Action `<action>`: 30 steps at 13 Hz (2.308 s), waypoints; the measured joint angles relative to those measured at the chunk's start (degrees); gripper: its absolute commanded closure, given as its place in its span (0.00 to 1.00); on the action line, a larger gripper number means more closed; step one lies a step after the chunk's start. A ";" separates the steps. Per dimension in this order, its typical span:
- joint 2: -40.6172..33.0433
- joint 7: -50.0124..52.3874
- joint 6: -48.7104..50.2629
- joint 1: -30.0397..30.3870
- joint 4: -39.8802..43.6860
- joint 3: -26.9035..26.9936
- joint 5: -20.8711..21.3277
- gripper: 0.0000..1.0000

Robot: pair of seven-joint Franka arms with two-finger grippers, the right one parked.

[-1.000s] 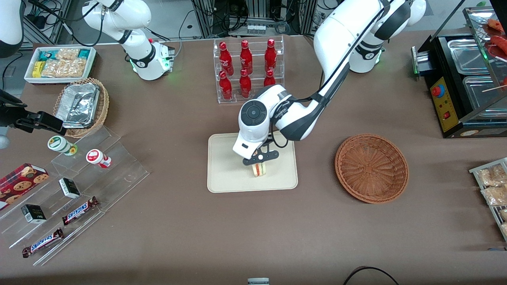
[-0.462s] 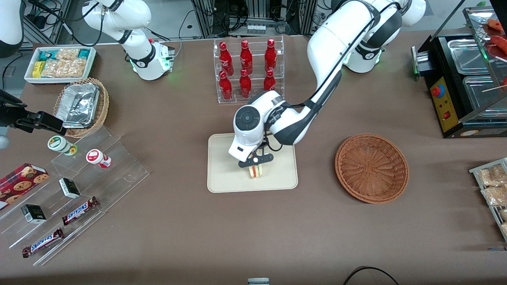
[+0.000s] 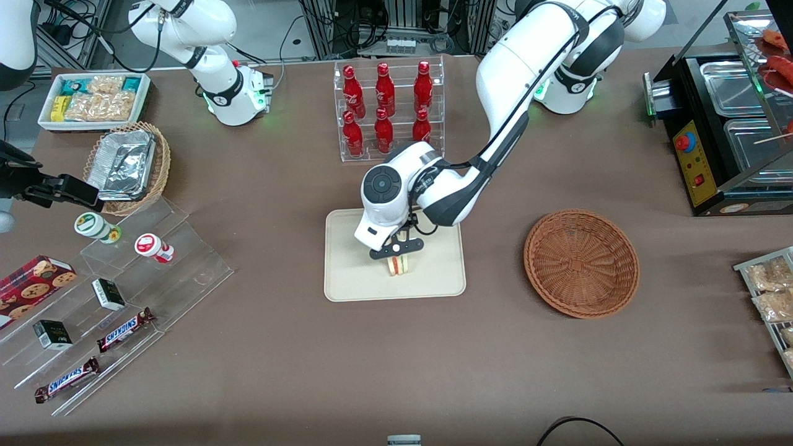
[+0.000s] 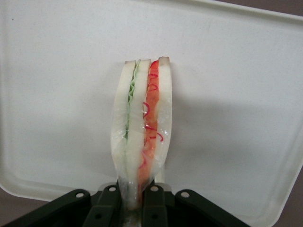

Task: Place sandwich from basket to tray
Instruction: 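Open the left gripper to release the sandwich onto the tray, then raise the left gripper away from the sandwich on the tray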

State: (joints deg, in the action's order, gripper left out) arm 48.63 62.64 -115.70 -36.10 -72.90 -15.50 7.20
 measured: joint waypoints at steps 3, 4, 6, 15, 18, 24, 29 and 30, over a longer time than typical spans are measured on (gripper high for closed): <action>0.53 1.71 -0.03 0.00 0.01 0.01 0.00 0.70; 0.66 1.97 -0.05 0.00 0.05 0.02 0.00 0.40; 0.78 2.31 -0.07 0.00 0.27 0.02 0.00 0.00; -1.95 2.47 4.00 0.10 5.02 0.08 0.00 0.00; -5.63 -0.41 7.82 0.11 5.21 0.09 0.07 0.00; -13.07 -6.98 17.82 6.38 5.46 0.72 0.11 0.00; -17.68 -22.30 23.39 14.78 2.38 0.68 -0.75 0.00; -19.05 -25.24 23.42 16.49 0.75 0.69 -1.44 0.00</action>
State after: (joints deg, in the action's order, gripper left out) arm 29.58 37.39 -92.29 -19.61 -72.16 -14.81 5.76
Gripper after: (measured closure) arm 0.000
